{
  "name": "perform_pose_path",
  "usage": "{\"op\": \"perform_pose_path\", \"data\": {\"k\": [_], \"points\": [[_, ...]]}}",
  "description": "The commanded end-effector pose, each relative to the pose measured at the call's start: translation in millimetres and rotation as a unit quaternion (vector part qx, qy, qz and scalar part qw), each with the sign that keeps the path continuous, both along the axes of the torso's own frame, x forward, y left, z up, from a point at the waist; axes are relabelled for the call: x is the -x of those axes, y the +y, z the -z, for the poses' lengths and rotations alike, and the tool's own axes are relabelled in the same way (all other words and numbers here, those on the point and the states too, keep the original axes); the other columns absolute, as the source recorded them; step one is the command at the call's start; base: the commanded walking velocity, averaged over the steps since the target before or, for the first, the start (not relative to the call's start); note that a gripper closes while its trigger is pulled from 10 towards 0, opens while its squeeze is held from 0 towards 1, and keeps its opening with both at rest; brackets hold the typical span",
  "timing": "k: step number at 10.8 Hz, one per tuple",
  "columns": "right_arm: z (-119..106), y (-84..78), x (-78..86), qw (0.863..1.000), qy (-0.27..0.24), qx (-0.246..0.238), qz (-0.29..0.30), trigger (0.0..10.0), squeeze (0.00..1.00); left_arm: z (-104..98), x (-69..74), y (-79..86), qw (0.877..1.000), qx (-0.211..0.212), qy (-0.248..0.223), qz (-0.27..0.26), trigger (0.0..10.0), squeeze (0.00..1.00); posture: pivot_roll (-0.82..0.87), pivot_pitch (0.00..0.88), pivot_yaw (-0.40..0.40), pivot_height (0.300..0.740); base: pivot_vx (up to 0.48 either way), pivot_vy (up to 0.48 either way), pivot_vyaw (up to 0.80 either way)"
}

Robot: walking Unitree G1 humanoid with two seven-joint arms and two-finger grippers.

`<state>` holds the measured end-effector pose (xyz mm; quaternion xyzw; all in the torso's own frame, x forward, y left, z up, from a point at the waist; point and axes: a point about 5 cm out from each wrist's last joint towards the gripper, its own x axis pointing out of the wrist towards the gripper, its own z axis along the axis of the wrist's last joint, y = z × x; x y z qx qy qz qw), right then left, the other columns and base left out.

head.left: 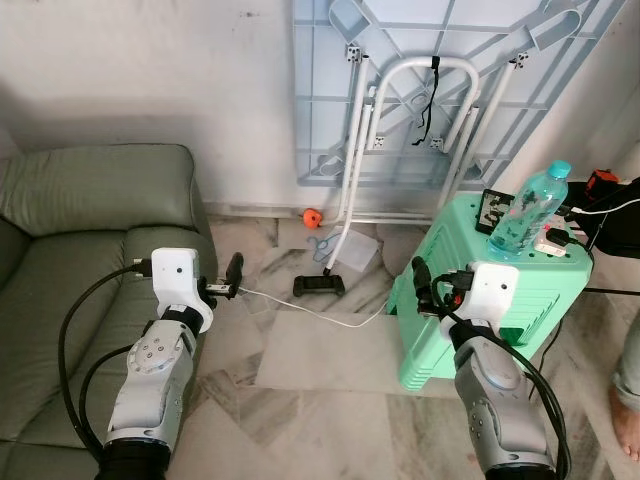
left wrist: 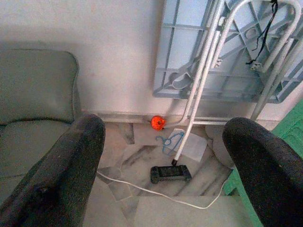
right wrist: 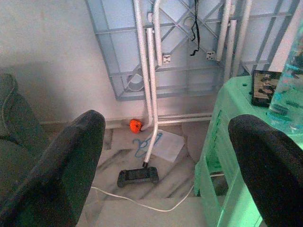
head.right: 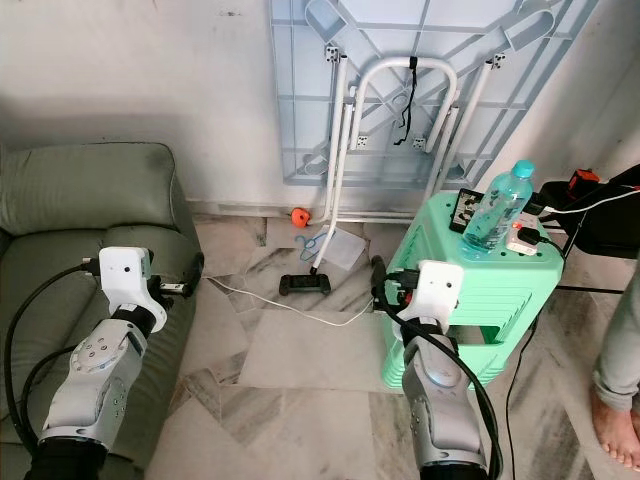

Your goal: Move the pillow to the sofa

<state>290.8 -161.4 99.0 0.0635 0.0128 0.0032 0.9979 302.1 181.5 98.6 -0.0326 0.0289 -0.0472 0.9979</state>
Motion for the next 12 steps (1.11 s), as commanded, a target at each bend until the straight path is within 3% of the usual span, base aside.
{"op": "perform_pose_path", "data": {"k": [1, 3, 5, 7, 9, 11, 12], "points": [[-8.2, -1.4, -2.0, 1.000, -0.011, 0.007, -0.008, 10.0, 0.00, 1.2, 1.2, 6.0, 1.000, -0.005, 0.001, -0.009, 10.0, 0.00, -0.07, 0.087, -0.041, 0.740, 0.000, 0.000, 0.00], [-6.3, -10.7, 3.7, 1.000, -0.003, 0.015, -0.005, 10.0, 0.00, 1.7, 3.6, 7.4, 1.000, -0.006, 0.003, -0.013, 10.0, 0.00, -0.08, 0.105, -0.045, 0.740, 0.000, 0.000, 0.00], [-1.7, -8.8, 10.8, 1.000, 0.006, 0.014, -0.007, 10.0, 0.00, 6.2, 7.3, 6.5, 1.000, -0.009, 0.007, -0.010, 10.0, 0.00, -0.08, 0.111, -0.060, 0.740, 0.000, 0.000, 0.00], [-10.4, -9.5, 1.0, 0.999, -0.001, 0.030, -0.022, 10.0, 0.00, 14.5, 1.6, -8.0, 1.000, 0.008, 0.012, -0.003, 10.0, 0.00, -0.12, 0.066, -0.113, 0.740, 0.000, 0.000, 0.00], [-24.2, -18.4, -5.3, 0.999, -0.016, 0.035, -0.010, 10.0, 0.00, 9.8, -5.1, -23.1, 1.000, 0.026, 0.006, 0.003, 10.0, 0.00, -0.13, 0.061, -0.106, 0.740, 0.000, 0.000, 0.00], [-17.6, -19.5, -5.4, 0.999, -0.011, 0.030, 0.004, 10.0, 0.00, 19.7, -4.5, -14.4, 1.000, 0.013, 0.018, 0.005, 10.0, 0.00, -0.14, 0.075, -0.072, 0.740, 0.000, 0.000, 0.00], [-18.8, -21.9, -7.7, 0.999, -0.020, 0.022, 0.013, 10.0, 0.00, 10.4, -10.5, -14.8, 1.000, 0.005, 0.010, 0.009, 10.0, 0.00, -0.09, 0.069, -0.020, 0.740, 0.000, 0.000, 0.00]]}}
